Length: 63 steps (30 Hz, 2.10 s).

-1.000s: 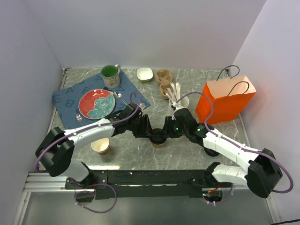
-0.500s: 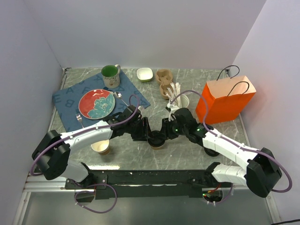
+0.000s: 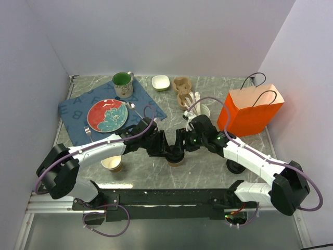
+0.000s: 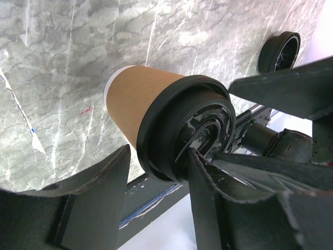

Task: Pack the takeout coffee

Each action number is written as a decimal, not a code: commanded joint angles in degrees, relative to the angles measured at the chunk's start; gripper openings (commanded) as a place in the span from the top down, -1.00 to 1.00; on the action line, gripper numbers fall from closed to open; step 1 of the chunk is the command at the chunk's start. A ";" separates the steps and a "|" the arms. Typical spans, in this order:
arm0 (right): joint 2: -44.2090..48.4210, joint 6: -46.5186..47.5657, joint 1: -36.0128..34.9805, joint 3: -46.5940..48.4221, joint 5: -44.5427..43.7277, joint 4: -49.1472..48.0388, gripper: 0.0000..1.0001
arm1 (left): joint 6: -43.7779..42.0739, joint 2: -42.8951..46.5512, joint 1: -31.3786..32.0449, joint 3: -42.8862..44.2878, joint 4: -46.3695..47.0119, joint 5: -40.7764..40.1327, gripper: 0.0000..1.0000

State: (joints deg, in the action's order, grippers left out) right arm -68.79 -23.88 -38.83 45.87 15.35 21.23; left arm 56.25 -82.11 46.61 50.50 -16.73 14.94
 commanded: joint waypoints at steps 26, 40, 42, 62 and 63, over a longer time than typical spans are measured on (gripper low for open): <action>12.37 -24.01 1.74 -7.80 -4.98 6.45 0.14 | 0.79 -0.95 0.50 -1.28 -2.78 -4.92 -0.05; 13.69 -27.10 2.00 -12.82 -2.87 -0.76 0.17 | 0.88 -1.65 0.94 -1.19 -2.96 -5.01 -0.05; 13.78 -27.27 2.09 -12.99 -3.05 -0.75 0.17 | 0.88 -1.74 1.11 -1.11 -2.87 -4.83 -0.04; 12.02 -27.36 2.79 -22.22 -9.55 0.39 0.54 | 1.85 -4.38 2.17 -3.30 -2.52 -5.27 -0.02; 11.58 -27.36 2.71 -22.05 -9.73 0.82 0.54 | 1.85 -4.73 2.17 -3.39 -2.60 -5.27 -0.02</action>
State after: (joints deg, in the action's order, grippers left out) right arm -53.71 -53.41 -36.58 27.38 12.10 15.62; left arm 58.37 -83.09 47.88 50.00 -14.46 13.47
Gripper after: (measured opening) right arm 0.235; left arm 0.517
